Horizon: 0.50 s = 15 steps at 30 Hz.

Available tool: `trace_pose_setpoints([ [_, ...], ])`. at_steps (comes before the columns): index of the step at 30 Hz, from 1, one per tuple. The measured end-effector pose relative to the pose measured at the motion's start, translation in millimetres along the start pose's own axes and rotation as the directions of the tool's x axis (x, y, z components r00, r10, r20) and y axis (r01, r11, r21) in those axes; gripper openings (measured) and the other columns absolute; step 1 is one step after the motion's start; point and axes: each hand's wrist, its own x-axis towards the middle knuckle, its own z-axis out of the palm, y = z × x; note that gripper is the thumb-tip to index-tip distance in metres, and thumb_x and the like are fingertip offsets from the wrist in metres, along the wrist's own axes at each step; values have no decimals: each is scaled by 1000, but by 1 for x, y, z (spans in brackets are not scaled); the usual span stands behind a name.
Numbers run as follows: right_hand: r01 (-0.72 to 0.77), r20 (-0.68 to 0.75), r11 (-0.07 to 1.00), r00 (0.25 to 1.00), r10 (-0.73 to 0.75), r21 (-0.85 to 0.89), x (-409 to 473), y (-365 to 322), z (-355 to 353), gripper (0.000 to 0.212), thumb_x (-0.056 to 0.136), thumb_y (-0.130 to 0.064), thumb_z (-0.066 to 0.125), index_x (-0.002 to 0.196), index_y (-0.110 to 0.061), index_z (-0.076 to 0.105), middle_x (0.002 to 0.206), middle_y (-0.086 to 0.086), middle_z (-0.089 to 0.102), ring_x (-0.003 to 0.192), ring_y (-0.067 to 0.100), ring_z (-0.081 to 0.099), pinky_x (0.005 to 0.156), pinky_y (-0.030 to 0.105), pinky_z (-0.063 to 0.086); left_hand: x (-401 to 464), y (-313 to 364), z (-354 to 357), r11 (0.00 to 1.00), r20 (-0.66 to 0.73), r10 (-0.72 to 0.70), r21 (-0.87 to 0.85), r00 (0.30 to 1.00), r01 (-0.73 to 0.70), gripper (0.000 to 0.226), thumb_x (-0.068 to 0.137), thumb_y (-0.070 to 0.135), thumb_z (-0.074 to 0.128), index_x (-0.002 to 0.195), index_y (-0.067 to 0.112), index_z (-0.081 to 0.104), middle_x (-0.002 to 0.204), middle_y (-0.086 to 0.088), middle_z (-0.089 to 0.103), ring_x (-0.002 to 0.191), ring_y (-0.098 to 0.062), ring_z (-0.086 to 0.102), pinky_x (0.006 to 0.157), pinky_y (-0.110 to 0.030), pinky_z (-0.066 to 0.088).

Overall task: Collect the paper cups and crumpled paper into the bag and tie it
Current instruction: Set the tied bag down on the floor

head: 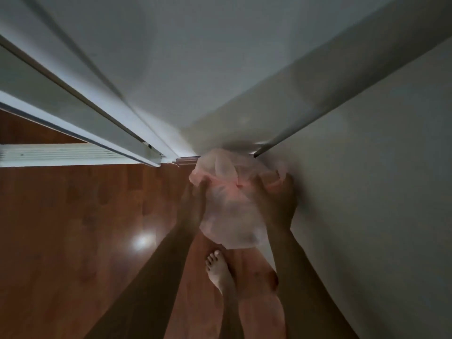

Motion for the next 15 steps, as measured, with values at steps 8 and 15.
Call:
trace_pose_setpoints([
  [8, 13, 406, 948, 905, 123, -318, 20, 59, 49, 63, 89, -40, 65, 144, -18, 42, 142, 5, 52, 128, 27, 50, 104, 33, 40, 7, -46, 41, 976, 155, -58, 217, 986, 23, 71, 96, 25, 61, 155, 19, 22, 157, -9, 31, 138, -30, 39, 108, -40, 36],
  [15, 168, 614, 860, 765, 194, -482, 39, 104, 95, 52, 99, -32, 48, 147, -16, 38, 145, 9, 49, 129, 28, 48, 95, 27, 36, 31, -87, 55, 933, 208, -223, 329, 952, 146, 76, 96, 22, 60, 156, 12, 13, 154, -16, 34, 133, -30, 45, 90, -24, 37],
])
